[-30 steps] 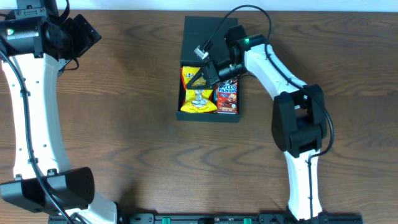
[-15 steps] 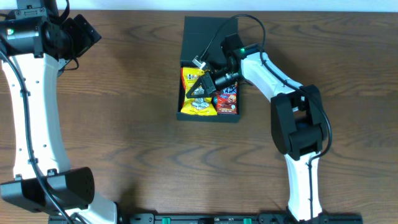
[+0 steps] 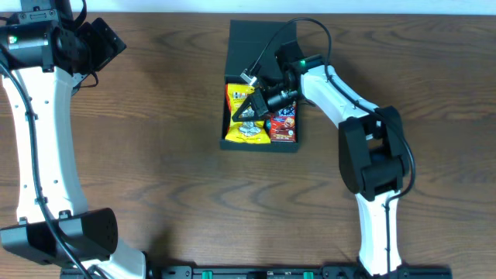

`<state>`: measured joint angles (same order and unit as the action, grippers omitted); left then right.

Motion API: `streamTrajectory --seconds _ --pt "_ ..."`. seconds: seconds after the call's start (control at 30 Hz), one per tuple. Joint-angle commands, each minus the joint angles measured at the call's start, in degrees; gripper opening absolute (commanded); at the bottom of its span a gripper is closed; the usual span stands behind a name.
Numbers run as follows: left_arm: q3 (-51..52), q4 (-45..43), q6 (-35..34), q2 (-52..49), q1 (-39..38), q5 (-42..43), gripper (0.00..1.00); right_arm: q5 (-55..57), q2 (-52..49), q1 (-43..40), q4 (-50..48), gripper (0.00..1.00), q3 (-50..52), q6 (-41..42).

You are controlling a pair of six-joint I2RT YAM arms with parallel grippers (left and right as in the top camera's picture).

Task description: Pack container

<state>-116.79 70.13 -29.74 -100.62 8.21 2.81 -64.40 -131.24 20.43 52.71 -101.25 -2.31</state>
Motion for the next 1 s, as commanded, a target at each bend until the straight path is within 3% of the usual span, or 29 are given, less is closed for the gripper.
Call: streamTrajectory --seconds 0.0,0.2,0.4,0.53,0.67,0.83,0.97 --pt "-0.26 0.15 1.05 -0.24 0.24 -0.42 0.95 8.59 5.05 0.61 0.35 0.02 -1.68 -0.2" --pt "-0.26 -0.04 1.05 -0.24 0.24 -0.46 0.95 26.99 11.5 4.22 1.55 0.02 -1.73 -1.55" --pt "-0.17 0.0 1.09 -0.24 0.24 -1.49 0.95 40.65 10.93 9.66 1.44 0.02 -1.66 -1.97" --pt "0.39 0.0 1.49 -0.26 0.24 -2.25 0.95 53.27 10.93 11.89 0.46 0.01 -1.7 2.32" --pt "0.44 0.15 1.49 -0.33 0.24 -3.41 0.95 48.5 11.02 11.26 1.68 0.01 -2.86 1.6" --pt "0.44 0.04 1.46 -0.33 0.24 -3.43 0.95 33.57 11.02 8.09 4.61 0.01 -5.14 1.55" --pt "0.44 0.15 1.49 -0.33 0.24 -3.43 0.95 20.87 10.99 6.75 5.62 0.01 -5.07 -5.29"
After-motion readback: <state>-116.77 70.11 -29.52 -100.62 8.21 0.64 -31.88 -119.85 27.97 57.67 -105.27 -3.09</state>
